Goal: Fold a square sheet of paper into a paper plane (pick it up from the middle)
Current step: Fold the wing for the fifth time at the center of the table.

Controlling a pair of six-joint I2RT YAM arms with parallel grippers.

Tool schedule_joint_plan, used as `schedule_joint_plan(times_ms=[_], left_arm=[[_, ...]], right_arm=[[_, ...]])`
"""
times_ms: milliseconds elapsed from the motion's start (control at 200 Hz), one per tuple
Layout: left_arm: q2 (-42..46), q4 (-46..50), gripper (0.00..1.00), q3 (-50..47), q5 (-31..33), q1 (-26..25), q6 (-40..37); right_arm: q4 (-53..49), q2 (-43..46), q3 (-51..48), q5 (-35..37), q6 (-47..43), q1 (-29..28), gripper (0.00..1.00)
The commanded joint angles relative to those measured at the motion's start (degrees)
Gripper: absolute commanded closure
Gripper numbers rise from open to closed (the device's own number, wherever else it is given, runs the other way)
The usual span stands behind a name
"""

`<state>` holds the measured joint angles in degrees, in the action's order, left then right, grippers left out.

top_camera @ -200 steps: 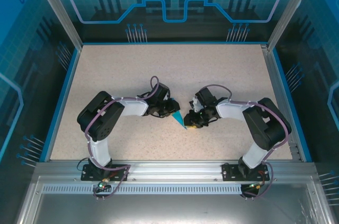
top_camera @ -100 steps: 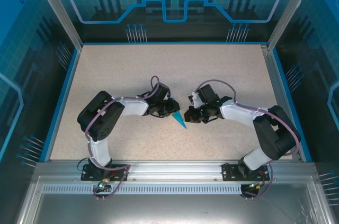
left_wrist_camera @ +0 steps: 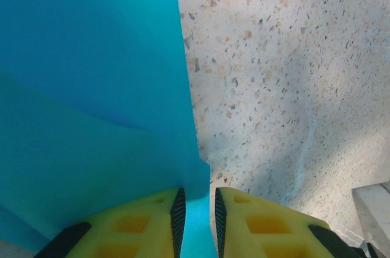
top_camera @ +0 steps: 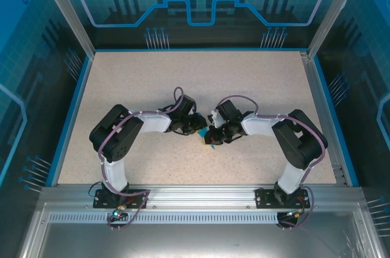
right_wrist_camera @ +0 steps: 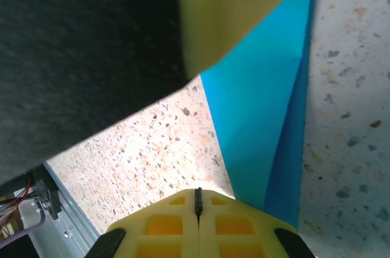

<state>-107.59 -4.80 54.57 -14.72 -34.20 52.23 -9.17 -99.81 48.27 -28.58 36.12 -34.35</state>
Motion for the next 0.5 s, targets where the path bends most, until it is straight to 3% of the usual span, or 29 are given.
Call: schedule_joint_plan(times_ms=[0, 495], left_arm=[[-2.98, 6.32, 0.75, -0.56, 1.63, 0.22, -2.03], [-2.8, 6.83, 0.76, -1.32, 1.97, 1.15, -2.78]], right_arm=[[-0.26, -0.73, -0.62, -0.4, -0.79, 1.12, 0.99], [-1.05, -1.01, -4.84, 0.65, -1.66, 3.65, 0.98]])
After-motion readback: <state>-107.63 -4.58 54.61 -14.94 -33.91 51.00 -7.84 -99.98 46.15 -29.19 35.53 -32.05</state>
